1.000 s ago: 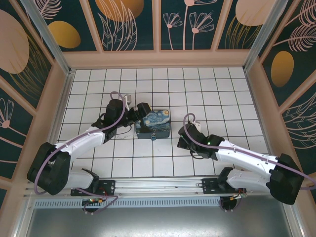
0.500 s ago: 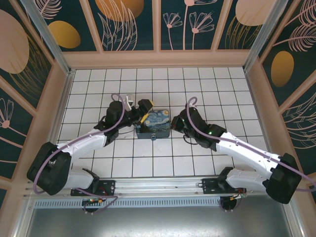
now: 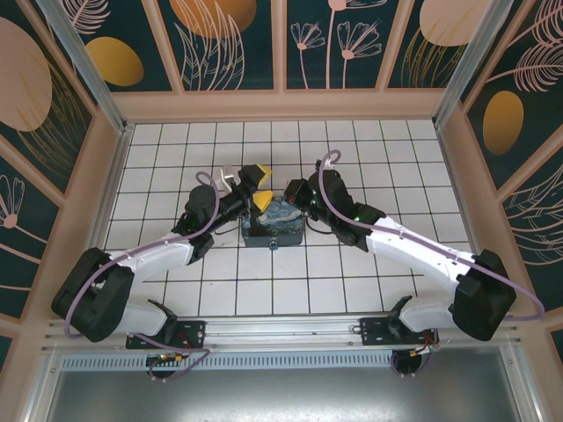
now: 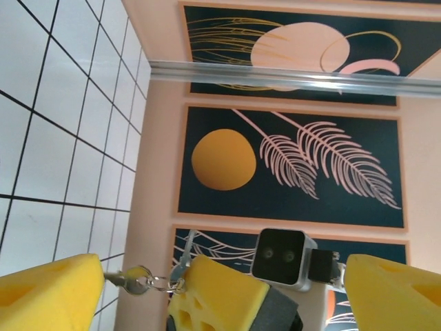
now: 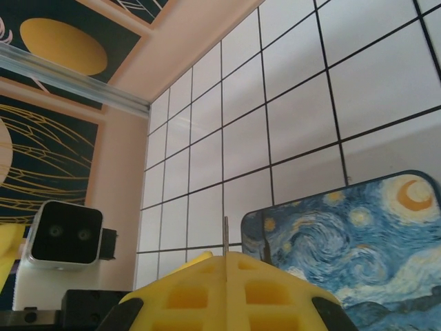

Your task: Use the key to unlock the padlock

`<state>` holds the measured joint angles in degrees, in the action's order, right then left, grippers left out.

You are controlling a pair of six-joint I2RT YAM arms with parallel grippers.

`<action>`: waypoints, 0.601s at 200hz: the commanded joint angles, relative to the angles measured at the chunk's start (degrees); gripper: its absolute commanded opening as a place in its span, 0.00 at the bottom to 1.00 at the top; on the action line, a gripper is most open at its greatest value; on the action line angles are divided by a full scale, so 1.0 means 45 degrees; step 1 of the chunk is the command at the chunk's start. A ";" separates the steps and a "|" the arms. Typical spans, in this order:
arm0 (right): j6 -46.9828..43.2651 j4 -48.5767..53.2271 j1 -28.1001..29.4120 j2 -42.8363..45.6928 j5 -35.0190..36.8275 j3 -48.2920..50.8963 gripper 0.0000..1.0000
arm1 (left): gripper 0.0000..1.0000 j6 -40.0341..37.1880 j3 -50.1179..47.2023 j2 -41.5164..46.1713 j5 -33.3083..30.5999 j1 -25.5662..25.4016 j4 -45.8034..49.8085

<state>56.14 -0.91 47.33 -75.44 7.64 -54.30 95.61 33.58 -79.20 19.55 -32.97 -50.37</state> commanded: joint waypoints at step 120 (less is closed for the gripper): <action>0.0751 -0.2161 0.0573 -0.1403 -0.0157 -0.1365 0.00 | 0.84 0.2543 -0.0775 -0.0922 -0.0438 -0.0076 -0.2979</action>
<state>59.07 -7.97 49.12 -81.01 7.35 -58.15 105.93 31.09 -82.61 17.56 -33.01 -60.27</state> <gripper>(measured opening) 0.050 0.837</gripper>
